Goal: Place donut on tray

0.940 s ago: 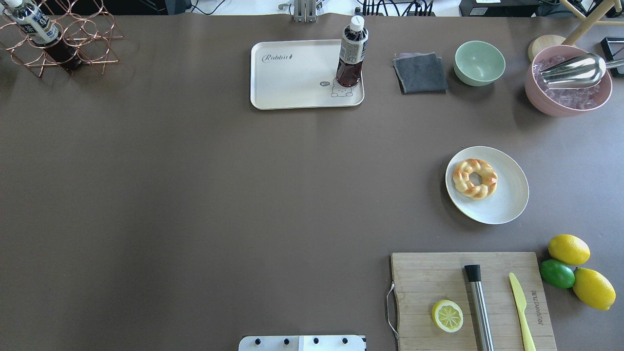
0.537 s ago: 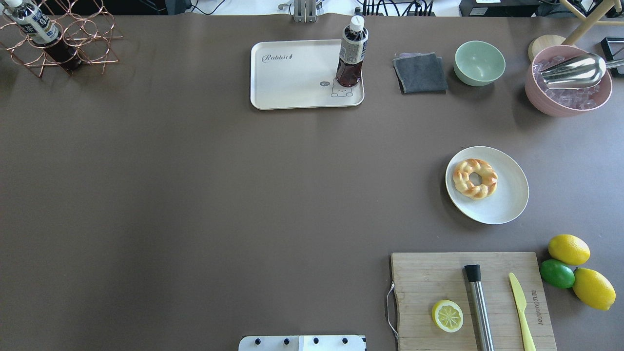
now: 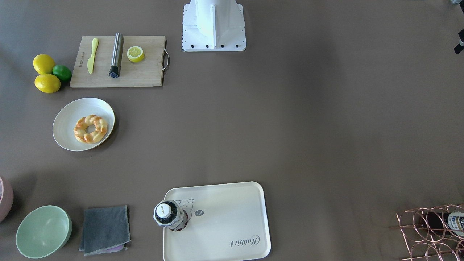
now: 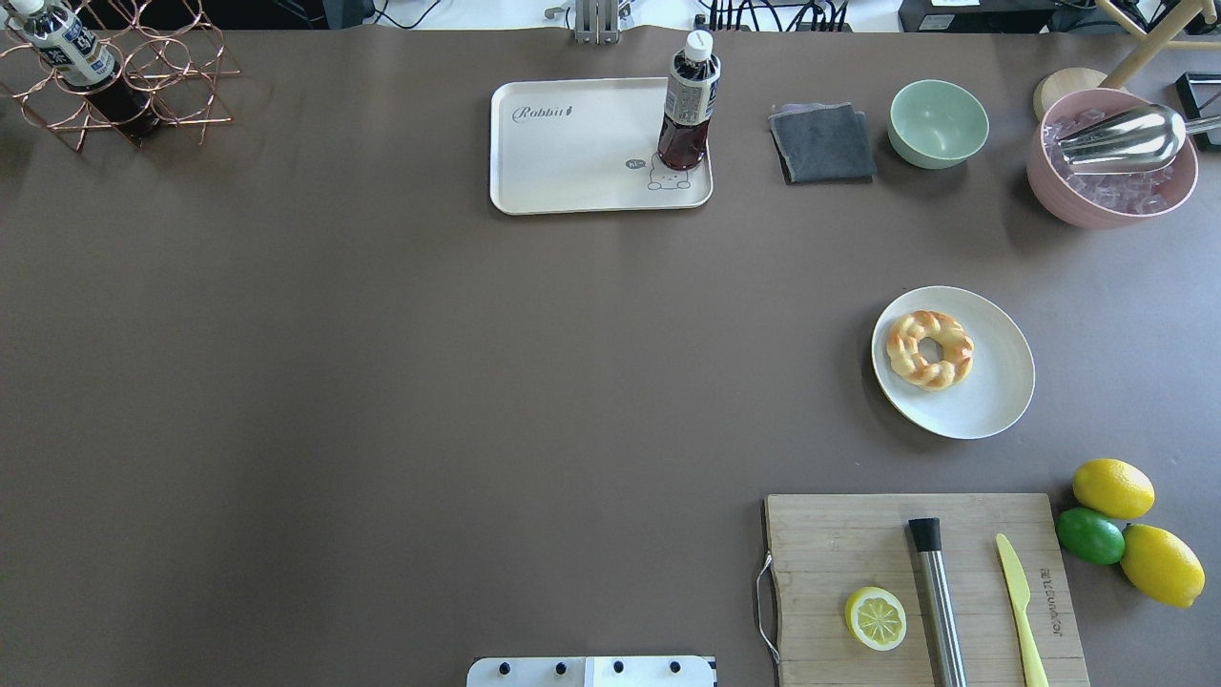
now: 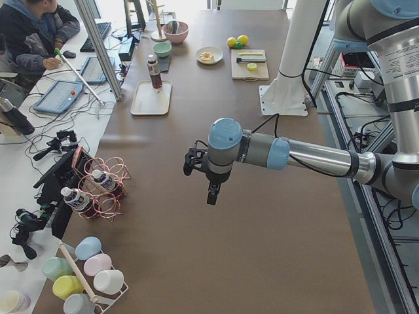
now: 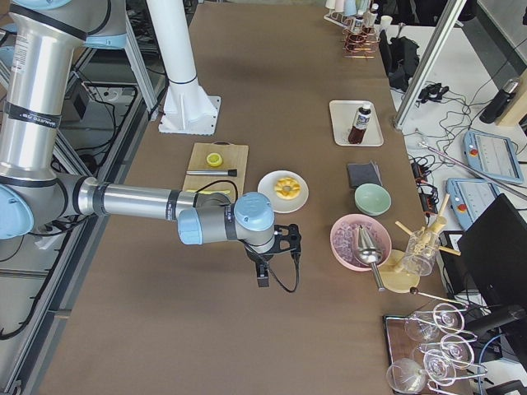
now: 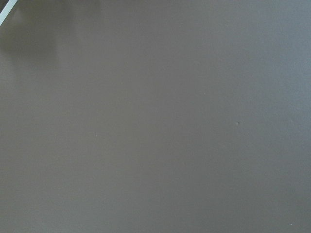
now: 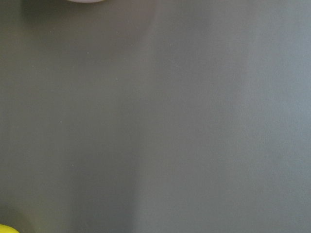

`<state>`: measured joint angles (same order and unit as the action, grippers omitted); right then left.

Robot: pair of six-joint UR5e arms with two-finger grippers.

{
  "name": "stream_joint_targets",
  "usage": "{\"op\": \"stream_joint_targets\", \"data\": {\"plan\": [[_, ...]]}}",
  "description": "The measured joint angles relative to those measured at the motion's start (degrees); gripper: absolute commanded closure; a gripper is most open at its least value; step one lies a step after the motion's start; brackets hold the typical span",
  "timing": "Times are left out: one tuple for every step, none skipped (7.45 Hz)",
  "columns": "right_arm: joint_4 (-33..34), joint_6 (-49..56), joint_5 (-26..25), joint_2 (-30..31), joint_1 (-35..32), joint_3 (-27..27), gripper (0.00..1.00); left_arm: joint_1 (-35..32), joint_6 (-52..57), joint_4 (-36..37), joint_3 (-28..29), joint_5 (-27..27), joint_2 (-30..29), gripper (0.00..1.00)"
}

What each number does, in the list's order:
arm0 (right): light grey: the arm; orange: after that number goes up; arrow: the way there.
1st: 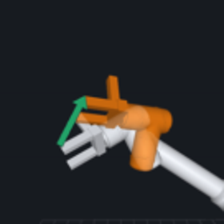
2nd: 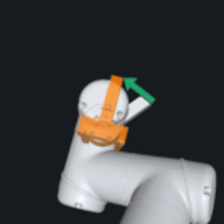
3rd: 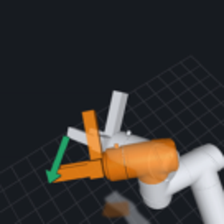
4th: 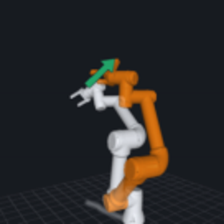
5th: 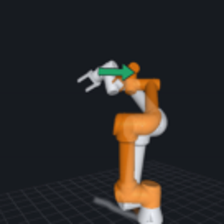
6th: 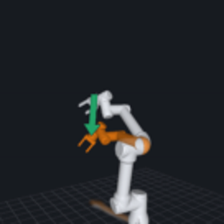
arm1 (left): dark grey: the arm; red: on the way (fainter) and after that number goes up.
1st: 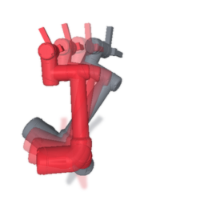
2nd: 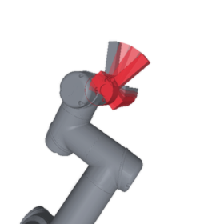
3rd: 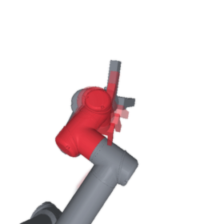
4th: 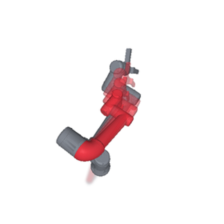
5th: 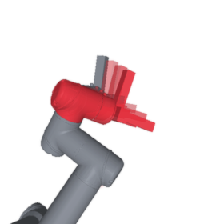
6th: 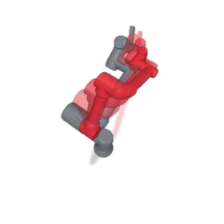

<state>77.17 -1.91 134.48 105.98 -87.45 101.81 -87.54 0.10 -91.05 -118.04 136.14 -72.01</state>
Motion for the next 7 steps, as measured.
{"op": "stream_joint_targets", "data": {"plan": [[0.0,0.0,0.3,0.1,0.0,0.0,0.00,0.0,0.0,0.0,0.0,0.0,0.0,0.02],[0.0,0.0,0.5,0.1,0.0,-0.1,0.00,0.0,0.0,0.0,0.0,0.0,0.1,0.02],[0.0,0.1,0.7,0.1,0.0,-0.2,0.00,0.0,0.0,0.0,0.0,0.0,0.1,0.02],[0.0,0.3,1.3,0.2,0.0,-0.3,0.00,0.0,-0.2,0.0,0.0,0.0,0.0,0.02],[-0.4,0.4,2.2,0.2,0.1,-0.3,0.00,0.0,-0.4,0.0,0.0,0.0,0.1,0.02],[-2.7,0.3,2.6,0.1,0.8,-0.8,0.00,0.0,-0.6,0.0,0.0,0.0,0.1,0.02],[-7.0,-1.5,2.6,-0.2,3.4,-1.9,0.00,0.0,-0.7,0.0,0.0,0.0,0.2,0.02]]}}
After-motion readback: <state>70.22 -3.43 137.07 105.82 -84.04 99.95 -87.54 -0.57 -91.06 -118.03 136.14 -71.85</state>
